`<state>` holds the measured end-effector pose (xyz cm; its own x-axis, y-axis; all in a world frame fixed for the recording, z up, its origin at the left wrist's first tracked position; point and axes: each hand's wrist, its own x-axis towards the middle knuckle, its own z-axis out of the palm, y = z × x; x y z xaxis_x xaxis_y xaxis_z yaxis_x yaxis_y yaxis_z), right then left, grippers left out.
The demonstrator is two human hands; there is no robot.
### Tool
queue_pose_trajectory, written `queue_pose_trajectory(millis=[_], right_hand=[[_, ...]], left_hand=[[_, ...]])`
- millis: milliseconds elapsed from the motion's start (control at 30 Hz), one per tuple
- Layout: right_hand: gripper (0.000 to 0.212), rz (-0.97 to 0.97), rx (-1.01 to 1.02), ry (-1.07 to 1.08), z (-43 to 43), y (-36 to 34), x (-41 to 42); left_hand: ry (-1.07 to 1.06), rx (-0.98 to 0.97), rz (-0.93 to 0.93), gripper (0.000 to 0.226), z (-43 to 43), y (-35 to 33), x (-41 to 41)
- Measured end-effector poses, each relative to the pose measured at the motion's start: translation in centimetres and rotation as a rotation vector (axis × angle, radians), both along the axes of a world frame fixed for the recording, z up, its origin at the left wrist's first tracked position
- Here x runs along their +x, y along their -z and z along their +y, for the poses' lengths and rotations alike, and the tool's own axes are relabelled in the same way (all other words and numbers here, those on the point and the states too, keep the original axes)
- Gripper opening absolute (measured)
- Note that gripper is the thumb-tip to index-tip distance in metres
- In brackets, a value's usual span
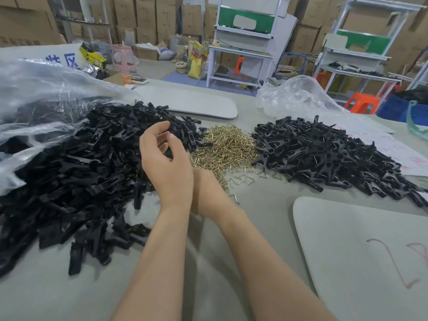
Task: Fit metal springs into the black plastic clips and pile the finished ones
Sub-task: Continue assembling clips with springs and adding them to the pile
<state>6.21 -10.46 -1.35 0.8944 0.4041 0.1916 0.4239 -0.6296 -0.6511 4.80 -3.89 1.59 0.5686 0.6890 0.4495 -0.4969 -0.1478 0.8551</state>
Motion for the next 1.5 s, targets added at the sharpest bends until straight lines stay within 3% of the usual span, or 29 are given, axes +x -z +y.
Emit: queue_pose_trajectory(millis=[133, 233, 333, 433, 533, 633, 733, 800, 967, 1267, 1433, 1500], right_hand=[[0.009, 0.170, 0.404, 0.149, -2.5, -1.8, 0.1], [0.009, 0.143, 0.600, 0.279, -4.8, -2.3, 0.2], [0.007, -0.164, 0.416, 0.383, -5.5, -1.3, -0.5], [0.018, -0.270, 0.334, 0.375, -5.1, -0.4, -0.6], [0.020, -0.290, 0.337, 0.301, -5.1, -0.3, -0.6], [0.020, -0.225, 0.494, 0.379, -5.5, -0.4, -0.3], [0.022, -0.089, 0.776, 0.457, -6.2, -0.7, 0.0], [0.022, -0.050, 0.838, 0.458, -6.5, -0.7, 0.2], [0.019, 0.027, 0.885, 0.391, -6.1, -0.5, 0.2], [0.018, 0.039, 0.777, 0.285, -6.3, -0.6, 0.0], [0.023, 0.101, 0.680, 0.262, -6.6, -0.5, 0.2], [0.025, 0.105, 0.694, 0.294, -6.6, -0.4, 0.3]], left_hand=[[0.008, -0.041, 0.074, 0.019, 0.2, 0.5, 0.5], [0.208, -0.004, 0.318, 0.015, 0.1, 1.4, 1.2], [0.589, 0.031, 0.510, 0.022, -1.1, 1.9, 1.2], [0.580, 0.124, 0.518, 0.010, -2.0, 2.0, 1.1], [0.549, 0.002, 0.512, 0.017, -1.5, 2.2, 1.3], [0.627, -0.069, 0.497, 0.016, -1.4, 2.4, 1.5], [0.706, -0.026, 0.473, 0.015, -1.8, 2.6, 1.4], [0.705, 0.025, 0.474, 0.013, -1.9, 2.7, 1.5], [0.741, 0.006, 0.462, 0.013, -1.6, 3.2, 1.8], [0.769, -0.139, 0.413, 0.022, -1.4, 3.2, 2.2], [0.747, -0.069, 0.431, 0.026, -1.4, 3.3, 2.1], [0.694, -0.063, 0.452, 0.044, -1.4, 3.3, 2.0]])
